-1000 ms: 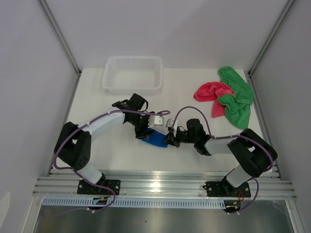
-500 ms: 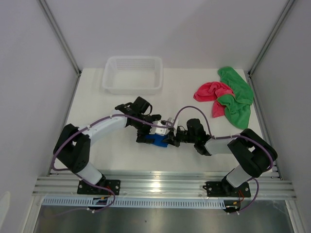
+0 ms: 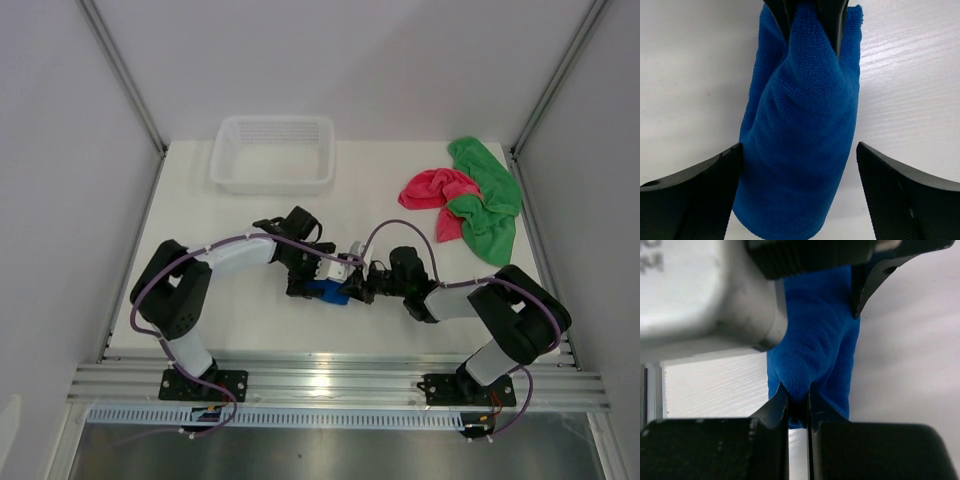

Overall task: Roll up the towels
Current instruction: Place the rolled towel into the container, then grab a towel with the right arm

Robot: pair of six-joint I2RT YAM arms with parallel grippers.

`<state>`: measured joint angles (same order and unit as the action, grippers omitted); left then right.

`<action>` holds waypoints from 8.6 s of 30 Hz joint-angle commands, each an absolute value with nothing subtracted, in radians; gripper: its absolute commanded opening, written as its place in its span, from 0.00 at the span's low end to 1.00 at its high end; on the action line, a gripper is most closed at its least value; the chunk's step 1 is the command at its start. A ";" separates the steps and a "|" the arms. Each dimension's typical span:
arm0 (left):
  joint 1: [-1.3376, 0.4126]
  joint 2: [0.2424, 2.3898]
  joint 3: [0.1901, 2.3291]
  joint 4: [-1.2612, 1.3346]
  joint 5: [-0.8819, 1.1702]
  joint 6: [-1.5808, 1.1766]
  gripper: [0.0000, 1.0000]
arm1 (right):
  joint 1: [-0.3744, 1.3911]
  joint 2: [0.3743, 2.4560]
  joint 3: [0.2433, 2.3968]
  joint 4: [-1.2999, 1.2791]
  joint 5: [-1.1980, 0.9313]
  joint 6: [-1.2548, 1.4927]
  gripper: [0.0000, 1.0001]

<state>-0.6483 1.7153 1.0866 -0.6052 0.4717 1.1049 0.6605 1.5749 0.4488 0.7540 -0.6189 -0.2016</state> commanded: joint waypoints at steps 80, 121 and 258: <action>-0.011 2.385 2.332 -0.825 0.107 0.114 0.23 | 0.534 1.212 0.833 0.310 -0.111 -0.078 0.75; -0.026 2.487 2.344 -0.856 -0.187 0.285 0.43 | 0.540 1.134 0.792 0.255 -0.026 -0.090 0.76; -0.304 1.999 2.395 -0.953 0.072 0.479 1.00 | -0.010 1.294 1.170 -0.533 0.276 0.298 0.45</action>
